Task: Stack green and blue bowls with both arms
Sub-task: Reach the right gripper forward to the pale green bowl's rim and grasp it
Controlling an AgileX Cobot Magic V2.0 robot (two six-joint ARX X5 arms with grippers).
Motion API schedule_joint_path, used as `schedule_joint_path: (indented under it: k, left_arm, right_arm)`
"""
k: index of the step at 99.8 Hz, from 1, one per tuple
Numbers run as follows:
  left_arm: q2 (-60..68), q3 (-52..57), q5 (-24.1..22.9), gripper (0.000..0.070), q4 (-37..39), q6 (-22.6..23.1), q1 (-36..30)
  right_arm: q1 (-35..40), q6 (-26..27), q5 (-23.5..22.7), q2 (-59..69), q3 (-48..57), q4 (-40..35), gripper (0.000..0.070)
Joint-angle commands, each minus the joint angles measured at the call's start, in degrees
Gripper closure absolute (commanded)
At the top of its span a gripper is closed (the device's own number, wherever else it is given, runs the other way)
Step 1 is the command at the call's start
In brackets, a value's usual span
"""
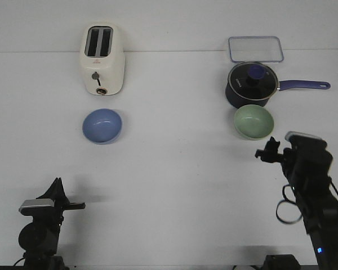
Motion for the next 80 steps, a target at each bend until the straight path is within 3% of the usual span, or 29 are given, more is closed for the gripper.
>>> schedule_joint_path:
  k: [1,22,43,54,69,78,80]
  left_arm:
    - [-0.1,-1.2,0.1,0.0685,0.6,0.3,0.1]
    - [-0.1,-1.2,0.1,0.0685,0.6,0.3,0.1]
    - [-0.1,-1.2,0.1,0.0685,0.6,0.3,0.1]
    - [-0.1,-1.2,0.1,0.0685,0.6,0.3,0.1]
    - [-0.1,-1.2,0.1,0.0685,0.6,0.3,0.1]
    - [-0.1,-1.2,0.1,0.0685,0.6,0.3,0.1]
    - [-0.1,-1.2,0.1,0.0685,0.6,0.3,0.1]
  right_arm:
    - [-1.0,-2.1,0.1,8.9,3.7,-0.8,0.0259]
    - [-5.3,-2.1,-3.9,30.4,13.3,-1.6,0.0259]
    - [-7.9,-2.0,-9.1,42.9,17.9,2.0,0.026]
    - [-8.6,-0.6,-9.4,46.1,18.1,5.2,0.0269]
    - [-8.6,0.1,-10.7,48.1,18.1,7.0,0.0481]
    - [-8.6,0.6,-10.8,48.2,18.1,7.5,0.0685]
    - [-8.5,0.6,-10.8,48.2,18.1,7.6,0.07]
